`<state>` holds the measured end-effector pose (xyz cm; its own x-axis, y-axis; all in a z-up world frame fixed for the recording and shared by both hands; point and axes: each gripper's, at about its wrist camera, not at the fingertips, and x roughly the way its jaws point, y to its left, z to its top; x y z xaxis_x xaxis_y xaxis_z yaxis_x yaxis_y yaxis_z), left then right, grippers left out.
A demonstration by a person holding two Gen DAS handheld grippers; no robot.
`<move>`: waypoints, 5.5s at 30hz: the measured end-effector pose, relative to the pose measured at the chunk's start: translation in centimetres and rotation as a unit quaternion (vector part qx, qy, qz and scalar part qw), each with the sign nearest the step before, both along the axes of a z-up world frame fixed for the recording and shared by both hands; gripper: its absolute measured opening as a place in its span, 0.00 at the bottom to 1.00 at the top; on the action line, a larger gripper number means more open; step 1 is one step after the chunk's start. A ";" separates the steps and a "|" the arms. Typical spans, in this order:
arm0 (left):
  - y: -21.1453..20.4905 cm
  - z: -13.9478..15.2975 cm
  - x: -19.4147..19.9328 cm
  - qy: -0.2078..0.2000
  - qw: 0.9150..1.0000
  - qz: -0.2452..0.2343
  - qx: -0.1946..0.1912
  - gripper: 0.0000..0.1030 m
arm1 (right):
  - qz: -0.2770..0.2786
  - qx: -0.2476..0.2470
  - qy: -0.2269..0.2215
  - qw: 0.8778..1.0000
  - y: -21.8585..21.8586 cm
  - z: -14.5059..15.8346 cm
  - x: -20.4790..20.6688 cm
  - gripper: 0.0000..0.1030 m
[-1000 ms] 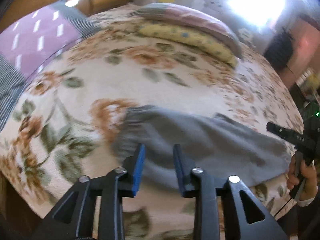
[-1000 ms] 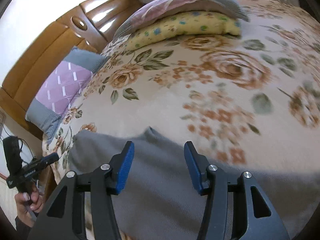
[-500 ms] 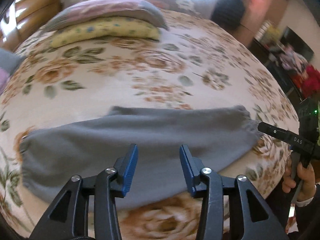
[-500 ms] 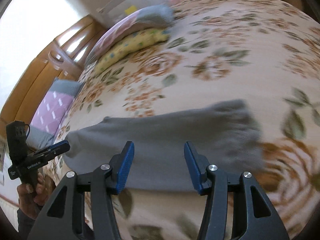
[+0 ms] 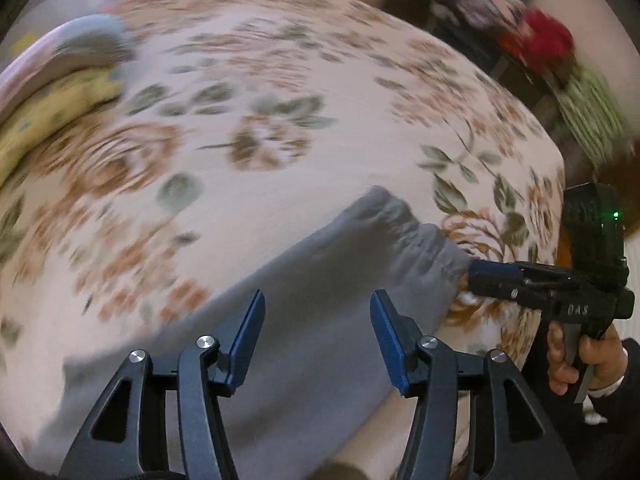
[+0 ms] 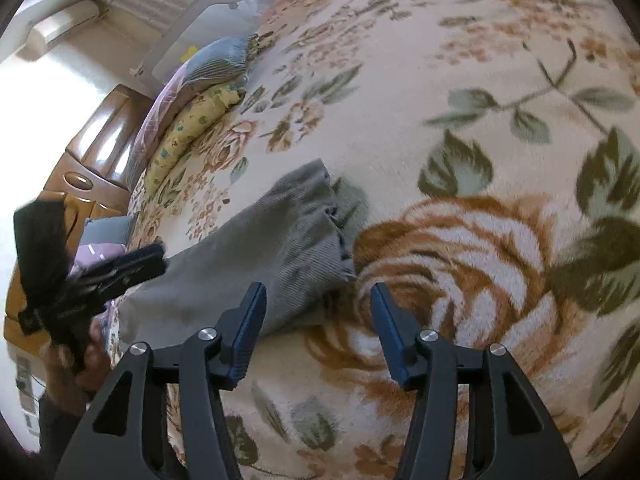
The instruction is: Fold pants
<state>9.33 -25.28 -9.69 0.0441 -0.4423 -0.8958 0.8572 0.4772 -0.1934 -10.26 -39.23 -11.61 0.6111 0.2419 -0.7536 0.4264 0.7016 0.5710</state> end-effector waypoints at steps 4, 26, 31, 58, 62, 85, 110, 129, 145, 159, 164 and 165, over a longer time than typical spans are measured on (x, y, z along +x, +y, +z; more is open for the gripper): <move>-4.2 -1.8 0.6 0.007 0.999 -0.046 0.026 0.59 | -0.006 0.041 -0.001 0.999 -0.2 -1.6 0.2 0.55; -3.6 -2.2 1.6 0.067 0.995 -0.065 -0.034 0.16 | 0.059 0.015 -0.094 0.994 3.2 2.5 1.9 0.11; -0.7 0.6 3.1 0.079 0.993 -0.026 -0.089 0.16 | 0.102 0.017 -0.132 0.986 5.6 5.0 3.5 0.11; 23.8 -3.8 5.1 0.138 0.948 0.253 -0.133 0.17 | 0.351 -0.011 -0.066 0.934 23.3 -0.3 13.1 0.15; 25.2 -2.5 3.9 0.128 0.943 0.271 -0.145 0.19 | 0.366 -0.004 -0.079 0.927 23.7 1.0 12.4 0.53; 19.7 -4.3 -2.0 0.087 0.941 0.319 -0.076 0.45 | 0.359 -0.029 -0.064 0.931 21.6 2.4 19.6 0.54; 24.6 -5.7 -2.2 0.118 0.900 0.398 -0.131 0.08 | 0.373 -0.015 -0.043 0.927 26.0 -1.3 21.4 0.33; 33.0 -4.0 -4.3 0.111 0.849 0.488 -0.168 0.08 | 0.425 -0.048 -0.066 0.902 30.9 3.3 23.3 0.38; 40.7 -5.5 -3.8 0.131 0.758 0.597 -0.229 0.34 | 0.528 -0.103 -0.068 0.840 40.1 4.5 26.4 0.47; 42.1 -7.4 -0.3 0.140 0.735 0.624 -0.224 0.39 | 0.605 -0.151 -0.016 0.782 49.1 1.1 30.8 0.56; 42.2 -8.1 0.7 0.144 0.730 0.628 -0.229 0.39 | 0.607 -0.131 0.013 0.784 49.8 -0.9 32.5 0.56; 42.0 -8.1 0.8 0.142 0.730 0.628 -0.228 0.39 | 0.604 -0.121 0.021 0.787 49.8 -1.4 32.8 0.56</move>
